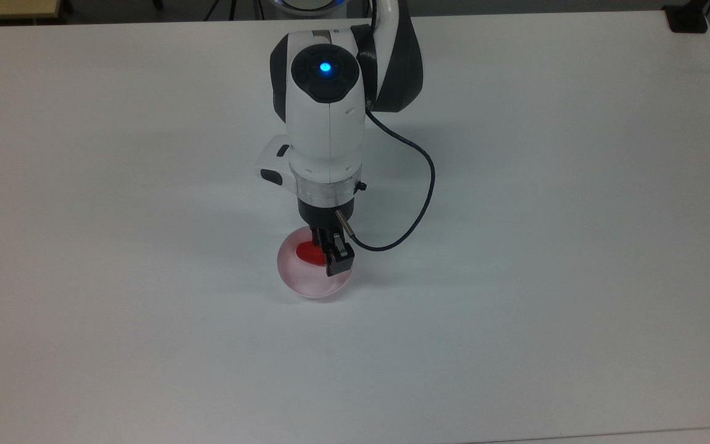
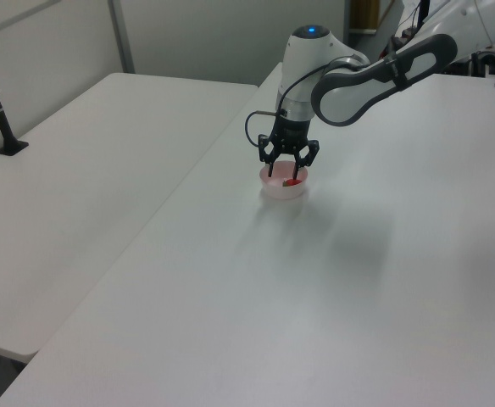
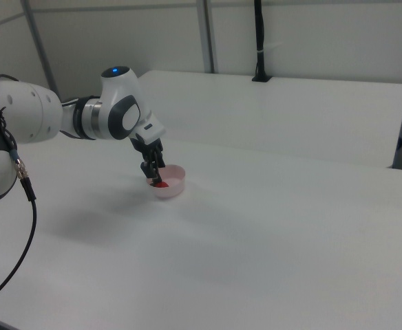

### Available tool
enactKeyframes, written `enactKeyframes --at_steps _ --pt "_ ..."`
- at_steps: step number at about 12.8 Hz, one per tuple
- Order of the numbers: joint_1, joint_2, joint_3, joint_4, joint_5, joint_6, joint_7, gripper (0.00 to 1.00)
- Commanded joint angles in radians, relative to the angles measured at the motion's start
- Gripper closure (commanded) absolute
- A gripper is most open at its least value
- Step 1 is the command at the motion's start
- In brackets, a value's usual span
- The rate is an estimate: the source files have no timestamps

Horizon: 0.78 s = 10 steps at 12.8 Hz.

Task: Pick up strawberry from bowl
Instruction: 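Lower the gripper into the pink bowl around the red strawberry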

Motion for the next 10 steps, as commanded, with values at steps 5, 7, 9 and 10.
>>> enactKeyframes --at_steps 5,7,9,10 --pt "0.007 0.016 -0.009 -0.011 -0.049 -0.024 0.025 0.31" --pt "0.005 0.022 -0.009 -0.012 -0.049 -0.024 0.025 0.31" --pt "0.009 0.036 -0.009 -0.011 -0.055 -0.024 0.025 0.31" --pt "0.010 0.040 -0.009 -0.009 -0.063 -0.023 0.025 0.31"
